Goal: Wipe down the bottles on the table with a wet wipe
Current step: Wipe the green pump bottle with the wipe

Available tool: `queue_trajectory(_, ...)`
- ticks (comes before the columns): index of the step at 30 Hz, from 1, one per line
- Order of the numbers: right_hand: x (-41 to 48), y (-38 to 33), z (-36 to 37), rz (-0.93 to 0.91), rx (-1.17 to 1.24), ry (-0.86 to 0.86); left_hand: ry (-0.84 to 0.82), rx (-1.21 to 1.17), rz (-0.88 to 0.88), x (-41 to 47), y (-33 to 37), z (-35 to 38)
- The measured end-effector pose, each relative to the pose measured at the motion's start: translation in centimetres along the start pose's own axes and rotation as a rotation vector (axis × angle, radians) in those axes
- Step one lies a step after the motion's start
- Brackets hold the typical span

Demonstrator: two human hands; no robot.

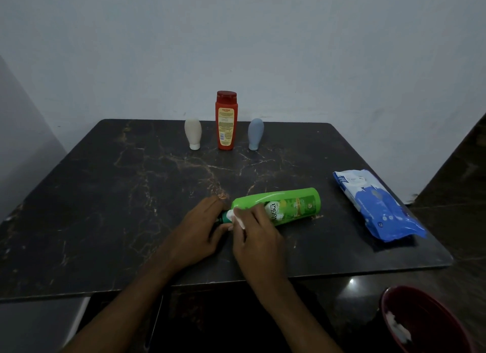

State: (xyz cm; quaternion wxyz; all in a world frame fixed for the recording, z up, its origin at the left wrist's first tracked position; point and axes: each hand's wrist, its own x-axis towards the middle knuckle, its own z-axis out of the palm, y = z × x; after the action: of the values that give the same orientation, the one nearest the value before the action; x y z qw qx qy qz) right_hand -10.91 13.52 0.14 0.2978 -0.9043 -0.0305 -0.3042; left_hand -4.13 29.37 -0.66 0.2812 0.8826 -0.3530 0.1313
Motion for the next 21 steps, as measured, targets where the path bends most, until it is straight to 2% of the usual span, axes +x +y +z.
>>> queue_trajectory(6, 1.9, 1.1, -1.1, 0.046, -0.023, 0.014, 0.012, 0.017, 0.017, 0.0, 0.3, -0.2)
queue_trajectory(12, 2.9, 4.4, -1.8, 0.251, 0.043, 0.067, 0.03, 0.012, 0.026, 0.1, 0.4, -0.3)
queue_trajectory(18, 1.4, 0.5, -0.1, 0.04, 0.124, 0.017, 0.017, -0.001, 0.025, -0.1, 0.3, -0.2)
queue_trajectory(21, 1.4, 0.7, -0.4, 0.032, 0.072, 0.009, 0.017, -0.001, 0.031, -0.1, 0.3, -0.2)
